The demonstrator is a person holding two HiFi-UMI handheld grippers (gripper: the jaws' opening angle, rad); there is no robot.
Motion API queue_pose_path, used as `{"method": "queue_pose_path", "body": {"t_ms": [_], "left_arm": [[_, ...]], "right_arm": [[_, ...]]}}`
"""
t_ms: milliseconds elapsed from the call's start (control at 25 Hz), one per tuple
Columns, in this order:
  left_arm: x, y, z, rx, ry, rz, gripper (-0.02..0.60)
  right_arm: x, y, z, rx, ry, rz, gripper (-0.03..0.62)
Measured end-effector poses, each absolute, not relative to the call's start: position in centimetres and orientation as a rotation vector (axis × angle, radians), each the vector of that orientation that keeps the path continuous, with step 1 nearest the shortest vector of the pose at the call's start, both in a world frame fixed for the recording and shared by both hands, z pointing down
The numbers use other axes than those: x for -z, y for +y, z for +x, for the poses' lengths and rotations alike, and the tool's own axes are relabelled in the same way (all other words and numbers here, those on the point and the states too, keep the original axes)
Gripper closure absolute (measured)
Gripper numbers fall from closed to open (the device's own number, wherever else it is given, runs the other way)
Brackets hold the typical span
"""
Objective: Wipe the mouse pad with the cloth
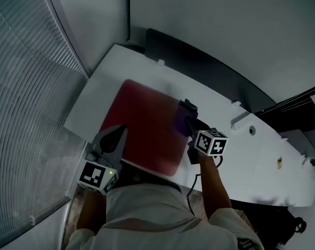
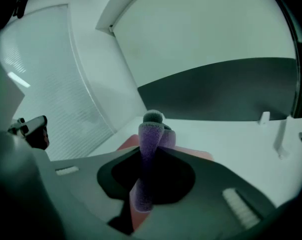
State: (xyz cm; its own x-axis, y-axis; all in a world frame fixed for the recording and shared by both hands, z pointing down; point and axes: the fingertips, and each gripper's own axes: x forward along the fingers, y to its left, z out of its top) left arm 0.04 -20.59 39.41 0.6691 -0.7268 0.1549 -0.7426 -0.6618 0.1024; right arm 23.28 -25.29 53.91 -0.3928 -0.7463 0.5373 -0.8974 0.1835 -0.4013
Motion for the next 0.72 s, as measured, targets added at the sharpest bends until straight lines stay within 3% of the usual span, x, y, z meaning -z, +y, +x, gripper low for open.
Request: {"method": "queue_pose_path", "body": {"t_ms": [440,720], "left_arm": [[-41.1,-20.9,-14.4,-0.191,-1.291,2.640,0.580],[-40.6,-21.1,-19.5,-0.135,-1.294,2.615,0.580]], "right_arm": [[-56.0,-32.6,-4.2,-1.070,-2.387,1.213,0.546],[-61.9,-35.8,-12.1,-1.093,-2.230,1.232,0.546]]}}
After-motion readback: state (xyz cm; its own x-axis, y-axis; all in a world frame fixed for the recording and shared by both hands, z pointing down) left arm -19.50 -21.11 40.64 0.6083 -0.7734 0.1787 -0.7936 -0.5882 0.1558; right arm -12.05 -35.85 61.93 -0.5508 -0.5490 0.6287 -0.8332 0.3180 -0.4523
